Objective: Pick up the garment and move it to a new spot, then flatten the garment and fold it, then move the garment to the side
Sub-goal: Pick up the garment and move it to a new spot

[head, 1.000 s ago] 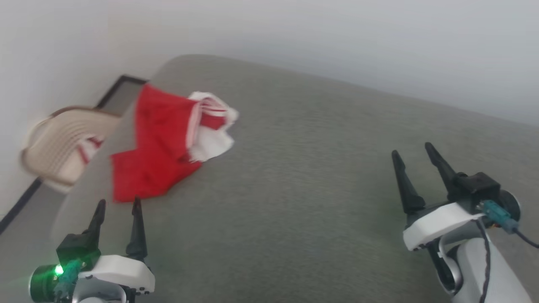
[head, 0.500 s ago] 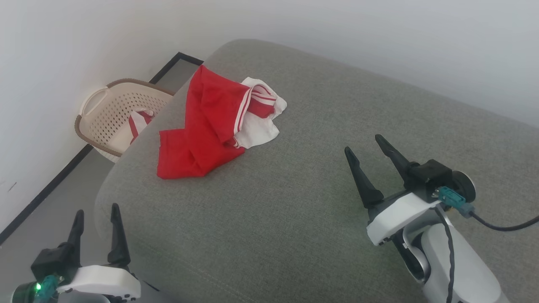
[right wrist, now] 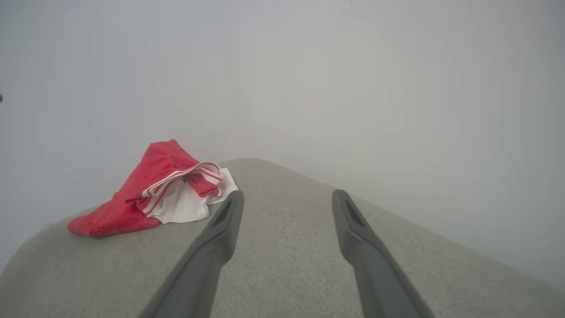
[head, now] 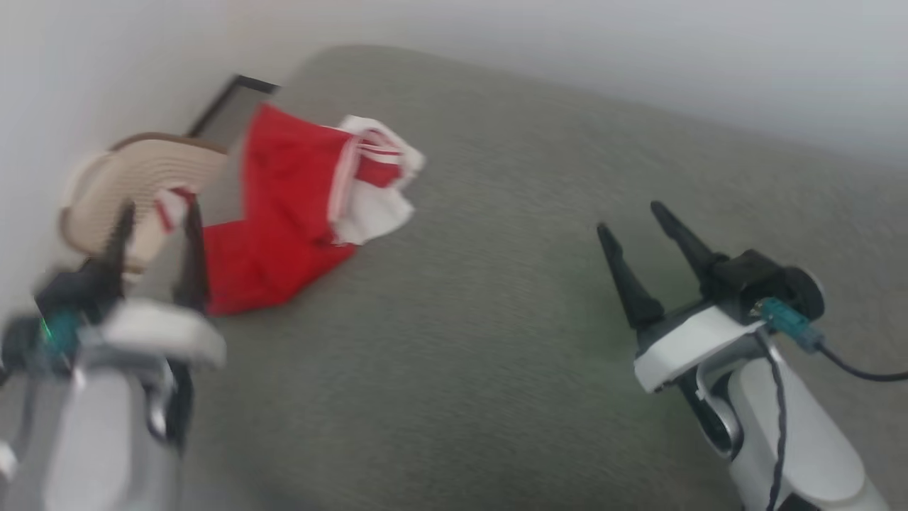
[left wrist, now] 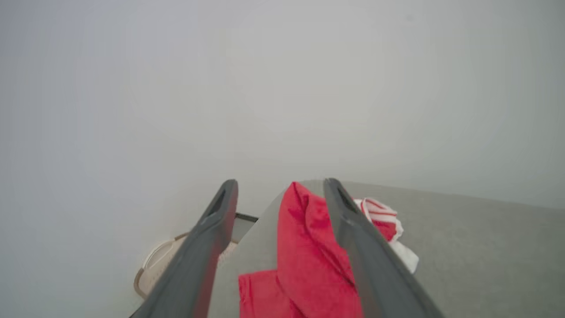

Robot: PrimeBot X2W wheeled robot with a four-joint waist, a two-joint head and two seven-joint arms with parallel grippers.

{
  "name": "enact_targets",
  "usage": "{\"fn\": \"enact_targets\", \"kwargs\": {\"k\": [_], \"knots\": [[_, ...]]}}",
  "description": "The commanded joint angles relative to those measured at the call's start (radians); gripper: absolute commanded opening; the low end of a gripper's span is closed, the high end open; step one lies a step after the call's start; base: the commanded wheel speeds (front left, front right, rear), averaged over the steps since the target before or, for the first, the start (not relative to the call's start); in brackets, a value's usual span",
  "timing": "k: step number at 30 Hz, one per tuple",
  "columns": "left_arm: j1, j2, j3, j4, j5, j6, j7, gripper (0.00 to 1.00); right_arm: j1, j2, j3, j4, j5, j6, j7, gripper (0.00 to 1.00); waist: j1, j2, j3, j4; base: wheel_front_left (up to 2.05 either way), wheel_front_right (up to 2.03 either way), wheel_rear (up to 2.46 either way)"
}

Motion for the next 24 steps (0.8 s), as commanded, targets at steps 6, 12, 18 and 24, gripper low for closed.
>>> {"fn": "enact_targets", "kwargs": {"k": [6,12,18,24], "knots": [[-0.273,0.125,-0.061,0.293,-0.069,-0.007,0.044,1.00,-0.054,-0.014,-0.007,-0.014,-0.010,0.000,-0.005,1.00,0.0000,0.0000,0.182,-0.200,0.00,0.00,0.00],[-0.472,0.233,-0.108,0.552,-0.249,-0.007,0.290,1.00,-0.085,-0.004,-0.016,-0.029,-0.017,0.000,-0.005,1.00,0.0000,0.0000,0.250,-0.290,0.00,0.00,0.00],[-0.559,0.302,-0.181,0.668,-0.379,-0.008,0.560,1.00,-0.117,-0.003,-0.002,-0.053,-0.019,0.000,-0.005,1.00,0.0000,0.0000,0.306,-0.334,0.00,0.00,0.00],[-0.573,0.318,-0.192,0.806,-0.461,-0.008,0.752,1.00,-0.161,0.003,0.018,-0.074,-0.024,0.000,-0.005,1.00,0.0000,0.0000,0.355,-0.361,0.00,0.00,0.00]]}}
